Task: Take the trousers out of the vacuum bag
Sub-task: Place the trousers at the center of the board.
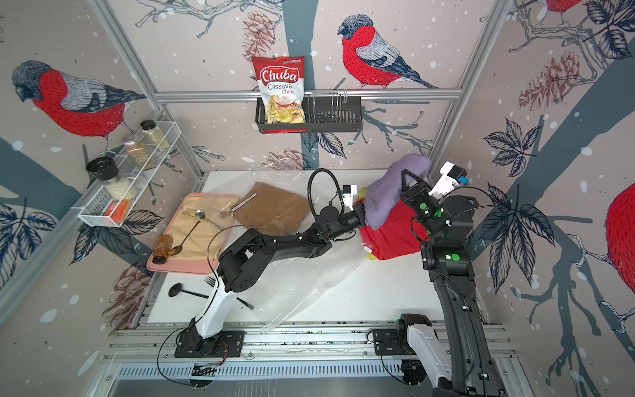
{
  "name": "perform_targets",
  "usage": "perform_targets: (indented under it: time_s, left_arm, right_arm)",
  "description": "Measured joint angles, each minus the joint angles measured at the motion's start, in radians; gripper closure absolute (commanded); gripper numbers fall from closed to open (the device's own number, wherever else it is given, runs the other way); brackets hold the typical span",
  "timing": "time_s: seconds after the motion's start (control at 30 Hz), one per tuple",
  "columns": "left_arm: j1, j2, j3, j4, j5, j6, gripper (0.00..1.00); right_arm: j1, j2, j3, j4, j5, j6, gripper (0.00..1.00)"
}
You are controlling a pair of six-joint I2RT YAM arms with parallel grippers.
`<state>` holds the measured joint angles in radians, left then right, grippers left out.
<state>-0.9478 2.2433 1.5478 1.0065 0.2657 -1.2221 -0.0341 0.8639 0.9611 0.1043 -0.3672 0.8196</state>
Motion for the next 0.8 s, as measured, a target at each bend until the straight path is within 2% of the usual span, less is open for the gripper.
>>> perform_targets:
  time_s: [0.17,0.5,0.8]
  left_arm:
    - [0.029,0.027,0.059,-0.044,0.005,0.028,1.0]
    - [0.086,0.109,0.293,-0.227,0.02,0.133,1.0]
    - [0.107,0.156,0.347,-0.322,0.019,0.187,1.0]
  right_arm:
    - [-0.091,0.039,-0.032,0.096,-0.12,0.05,1.0]
    - [-0.208,0.155,-0.064,0.328,-0.297,0.125,1.0]
    - [-0.288,0.245,-0.211,0.524,-0.385,0.213,1.0]
